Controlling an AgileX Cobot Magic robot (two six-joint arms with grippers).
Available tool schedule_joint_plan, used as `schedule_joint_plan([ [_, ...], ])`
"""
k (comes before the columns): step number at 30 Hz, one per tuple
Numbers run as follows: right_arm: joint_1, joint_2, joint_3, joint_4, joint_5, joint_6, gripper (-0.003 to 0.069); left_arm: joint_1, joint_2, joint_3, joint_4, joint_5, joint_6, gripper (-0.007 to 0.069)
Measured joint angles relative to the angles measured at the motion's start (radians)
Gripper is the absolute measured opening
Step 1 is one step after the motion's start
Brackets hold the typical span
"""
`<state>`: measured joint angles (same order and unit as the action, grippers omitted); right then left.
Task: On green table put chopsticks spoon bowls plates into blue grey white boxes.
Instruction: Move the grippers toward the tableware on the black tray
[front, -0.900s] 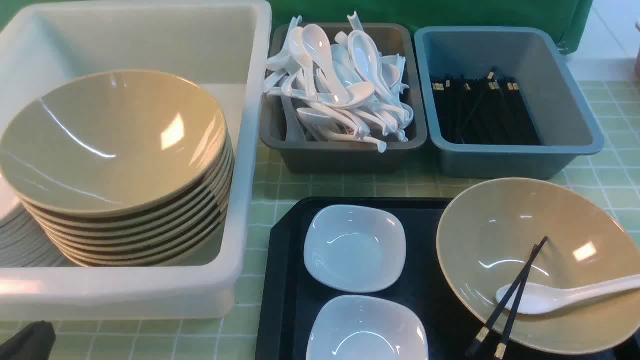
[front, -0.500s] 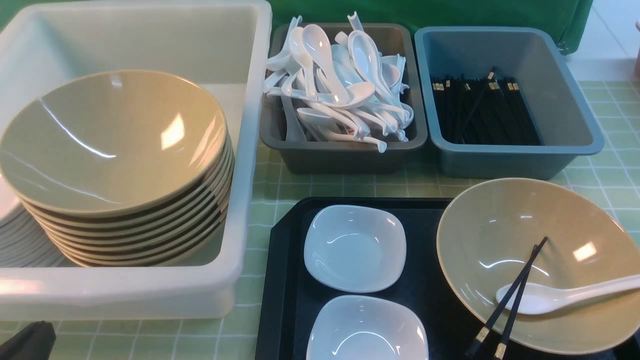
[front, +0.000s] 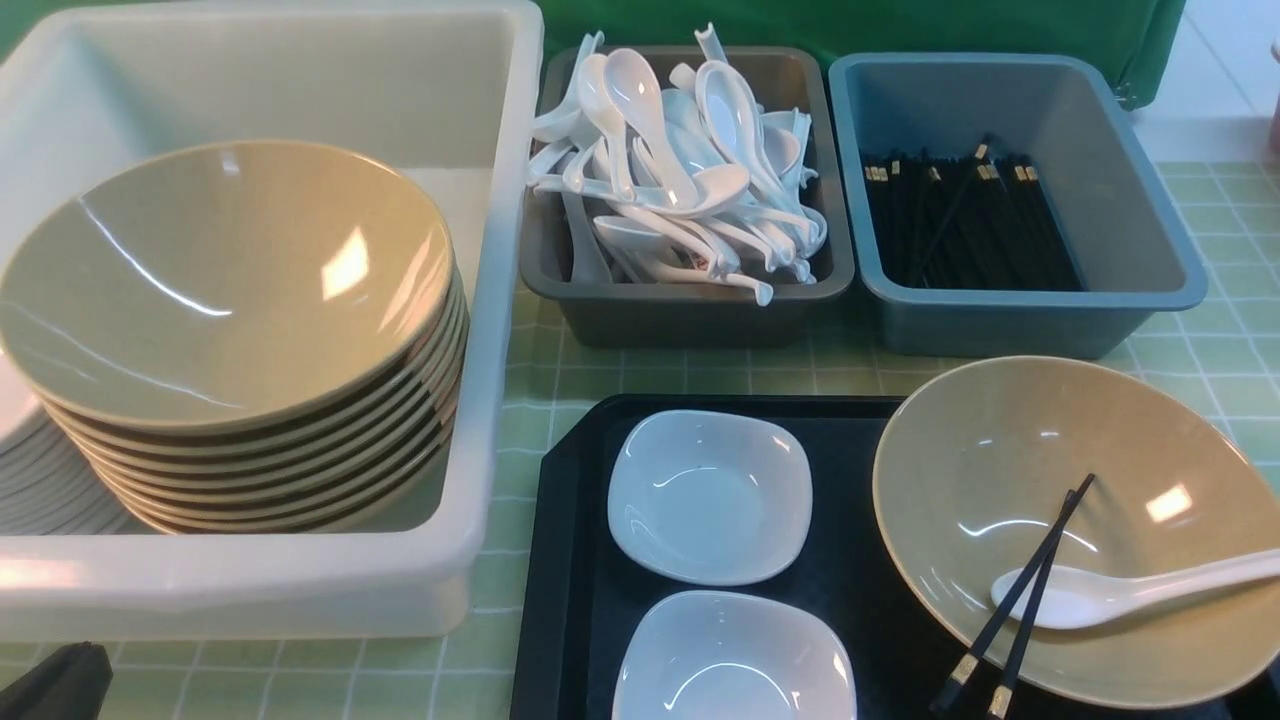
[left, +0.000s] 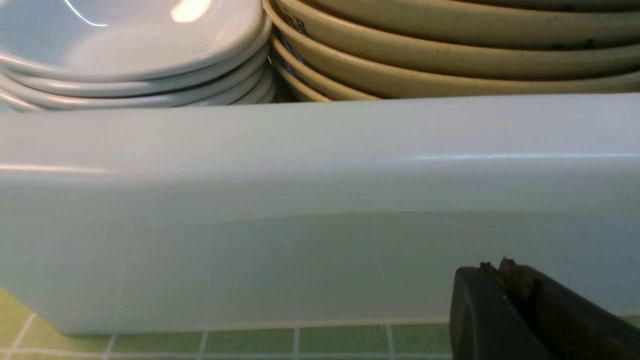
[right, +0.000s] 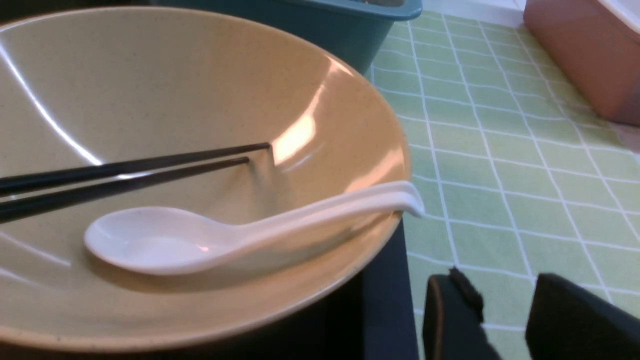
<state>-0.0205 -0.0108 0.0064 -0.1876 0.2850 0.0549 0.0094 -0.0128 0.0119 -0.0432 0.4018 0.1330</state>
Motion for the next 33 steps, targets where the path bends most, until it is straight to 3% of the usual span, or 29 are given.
schedule_joint_plan([
  [11, 0.000, 0.000, 0.003, 0.000, -0.023, -0.005, 0.0236, 0.000, 0.000, 0.001, 0.014, -0.012, 0.004, -0.0001],
  [19, 0.000, 0.000, 0.021, 0.000, -0.278, 0.028, 0.0236, 0.000, 0.000, 0.016, 0.026, -0.357, 0.005, -0.0001],
  [25, 0.000, 0.000, 0.021, 0.000, -0.417, 0.106, 0.0236, 0.000, 0.000, 0.016, 0.020, -0.512, -0.002, -0.0001],
  [27, 0.000, 0.000, 0.021, 0.000, -0.463, 0.154, 0.0236, 0.000, 0.000, 0.016, -0.025, -0.600, -0.090, -0.0001],
  [29, 0.000, 0.000, 0.021, -0.001, -0.532, 0.255, 0.0236, 0.000, 0.000, 0.016, -0.090, -0.743, -0.254, -0.0001],
  [33, 0.000, 0.000, 0.021, -0.001, -0.654, 0.433, 0.0236, -0.001, 0.000, 0.016, -0.147, -0.933, -0.425, -0.0001],
])
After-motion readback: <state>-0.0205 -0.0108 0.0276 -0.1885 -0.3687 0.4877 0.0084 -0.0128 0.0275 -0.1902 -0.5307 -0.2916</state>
